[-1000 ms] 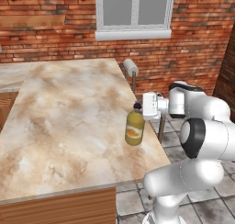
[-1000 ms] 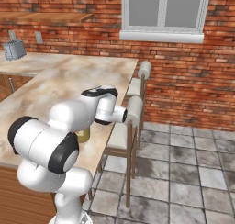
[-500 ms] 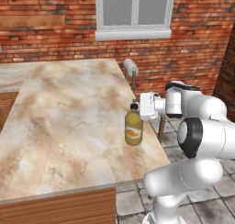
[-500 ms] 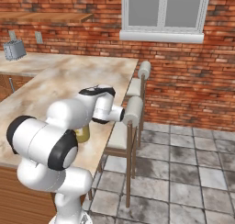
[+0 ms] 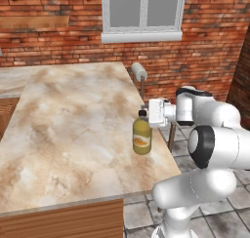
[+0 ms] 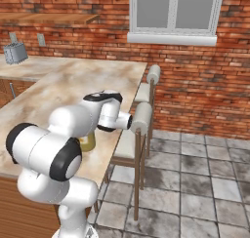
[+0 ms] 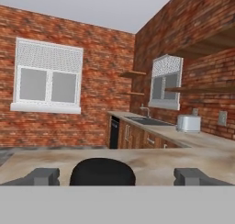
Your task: Move the drinks to the dining counter.
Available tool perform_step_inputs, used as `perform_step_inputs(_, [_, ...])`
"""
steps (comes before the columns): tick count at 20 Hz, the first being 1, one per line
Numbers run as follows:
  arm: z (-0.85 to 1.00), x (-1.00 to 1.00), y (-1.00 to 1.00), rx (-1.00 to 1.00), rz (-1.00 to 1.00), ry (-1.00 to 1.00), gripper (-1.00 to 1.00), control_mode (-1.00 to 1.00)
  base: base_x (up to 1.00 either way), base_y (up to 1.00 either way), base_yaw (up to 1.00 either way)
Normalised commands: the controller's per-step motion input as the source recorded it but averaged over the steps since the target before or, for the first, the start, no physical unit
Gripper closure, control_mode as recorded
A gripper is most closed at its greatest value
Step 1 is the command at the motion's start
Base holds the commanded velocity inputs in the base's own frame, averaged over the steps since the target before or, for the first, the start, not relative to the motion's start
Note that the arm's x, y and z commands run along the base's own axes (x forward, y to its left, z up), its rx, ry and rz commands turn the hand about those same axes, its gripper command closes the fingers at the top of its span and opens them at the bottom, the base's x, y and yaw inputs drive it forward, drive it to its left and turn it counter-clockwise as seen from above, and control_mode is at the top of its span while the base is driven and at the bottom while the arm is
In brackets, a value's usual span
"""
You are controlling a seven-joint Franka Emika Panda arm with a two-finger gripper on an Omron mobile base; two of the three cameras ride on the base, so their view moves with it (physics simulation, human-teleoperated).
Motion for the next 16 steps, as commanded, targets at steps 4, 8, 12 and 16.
perform_step_inputs(4, [0.00,-0.14,0.00,0.00,0.00,0.00,-1.00,-1.00,0.00,0.00,0.00])
perform_step_inputs(8, [0.00,-0.24,-0.01,0.00,0.00,0.00,-1.00,-1.00,0.00,0.00,0.00])
perform_step_inputs(12, [0.00,-0.07,0.00,0.00,0.00,0.00,-1.00,-1.00,0.00,0.00,0.00])
perform_step_inputs(16, [0.03,0.00,0.00,0.00,0.00,0.00,-1.00,-1.00,0.00,0.00,0.00])
